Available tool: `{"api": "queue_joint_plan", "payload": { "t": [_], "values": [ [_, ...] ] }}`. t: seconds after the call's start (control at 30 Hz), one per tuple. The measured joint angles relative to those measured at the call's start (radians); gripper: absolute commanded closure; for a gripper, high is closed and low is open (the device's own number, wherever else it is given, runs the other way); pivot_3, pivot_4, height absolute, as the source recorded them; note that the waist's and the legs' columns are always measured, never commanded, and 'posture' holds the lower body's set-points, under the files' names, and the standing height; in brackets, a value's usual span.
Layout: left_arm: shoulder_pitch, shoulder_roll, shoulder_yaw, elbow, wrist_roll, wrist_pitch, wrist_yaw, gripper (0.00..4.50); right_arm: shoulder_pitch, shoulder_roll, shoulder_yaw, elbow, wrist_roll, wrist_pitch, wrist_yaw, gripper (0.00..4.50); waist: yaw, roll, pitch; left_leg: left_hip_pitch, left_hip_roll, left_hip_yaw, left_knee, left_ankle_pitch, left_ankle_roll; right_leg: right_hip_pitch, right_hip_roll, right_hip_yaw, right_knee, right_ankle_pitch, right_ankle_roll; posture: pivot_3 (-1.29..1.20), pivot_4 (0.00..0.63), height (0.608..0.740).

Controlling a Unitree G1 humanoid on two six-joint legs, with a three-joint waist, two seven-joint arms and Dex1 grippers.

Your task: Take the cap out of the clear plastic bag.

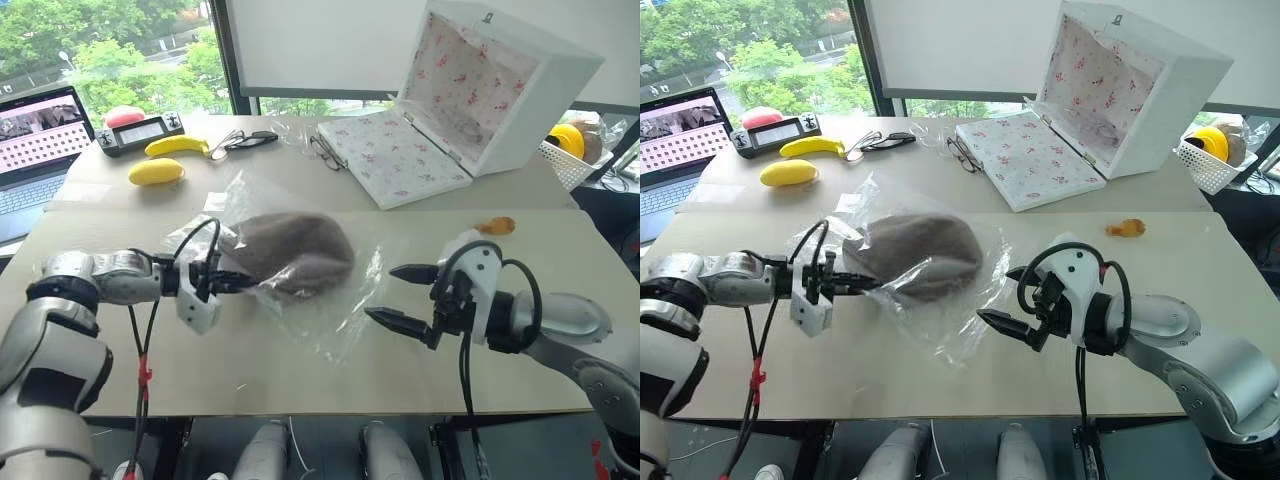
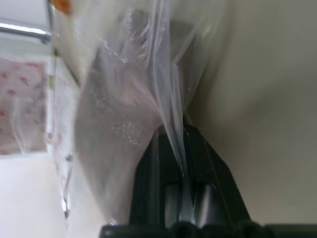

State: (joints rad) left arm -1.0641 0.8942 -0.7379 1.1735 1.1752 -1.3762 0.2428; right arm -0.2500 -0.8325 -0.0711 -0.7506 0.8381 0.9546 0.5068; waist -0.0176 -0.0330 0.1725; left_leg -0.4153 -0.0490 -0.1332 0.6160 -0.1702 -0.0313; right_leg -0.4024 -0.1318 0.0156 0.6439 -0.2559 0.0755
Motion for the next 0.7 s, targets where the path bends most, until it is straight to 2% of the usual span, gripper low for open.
{"api": "queue_joint_plan", "payload": {
  "t": [0.07,0.2,0.33,0.57,0.6,0.63,0.7],
  "values": [
    [-0.056,0.001,-0.118,0.034,0.148,0.140,0.215,4.46,0.005,0.001,0.003,-0.003,-0.003,0.000,0.003,0.00,0.002,-0.002,0.000,0.000,0.000,0.000,0.000,0.000,0.000,0.000,0.000,0.000,0.000,0.000,0.002,0.00,0.150,0.740],
    [-0.101,-0.024,-0.235,0.117,0.259,0.291,0.407,4.46,0.021,0.005,0.005,-0.006,-0.009,0.000,0.001,0.00,0.002,-0.003,0.000,0.000,0.000,0.000,0.000,0.000,0.000,0.000,0.000,0.000,0.001,-0.001,0.002,0.00,0.150,0.740],
    [-0.099,-0.062,-0.209,0.184,0.202,0.439,0.345,3.27,0.020,0.016,0.005,-0.008,-0.009,0.000,-0.007,0.00,0.000,-0.003,0.000,0.000,0.000,0.000,0.000,0.000,0.000,-0.001,0.000,0.000,0.003,-0.001,0.002,0.00,0.150,0.740],
    [-0.094,-0.063,-0.179,0.198,0.112,0.477,0.295,0.88,0.020,0.016,0.005,-0.009,-0.008,0.000,-0.006,0.00,-0.002,-0.003,0.000,0.001,0.000,0.000,0.000,0.000,0.000,-0.001,0.000,0.000,0.004,-0.001,0.002,0.00,0.150,0.740],
    [-0.094,-0.063,-0.178,0.196,0.104,0.478,0.297,0.41,0.020,0.016,0.005,-0.009,-0.008,0.000,-0.006,0.00,-0.002,-0.003,0.000,0.001,0.000,0.000,0.000,0.000,0.000,0.000,0.000,0.000,0.004,-0.001,0.002,0.00,0.150,0.740],
    [-0.092,-0.061,-0.177,0.195,0.095,0.476,0.301,0.14,0.019,0.016,0.005,-0.009,-0.009,0.000,-0.005,0.00,-0.002,-0.003,0.000,0.002,0.000,0.000,0.000,0.000,0.000,0.000,0.000,0.000,0.004,-0.001,0.002,0.00,0.150,0.740],
    [-0.076,-0.052,-0.162,0.193,0.067,0.454,0.309,0.01,0.018,0.016,0.007,-0.009,-0.009,0.000,-0.003,0.00,-0.004,-0.003,0.000,0.004,0.000,0.000,0.001,0.000,0.000,0.001,0.000,0.000,0.004,-0.001,0.002,0.00,0.150,0.740]
  ]
}}
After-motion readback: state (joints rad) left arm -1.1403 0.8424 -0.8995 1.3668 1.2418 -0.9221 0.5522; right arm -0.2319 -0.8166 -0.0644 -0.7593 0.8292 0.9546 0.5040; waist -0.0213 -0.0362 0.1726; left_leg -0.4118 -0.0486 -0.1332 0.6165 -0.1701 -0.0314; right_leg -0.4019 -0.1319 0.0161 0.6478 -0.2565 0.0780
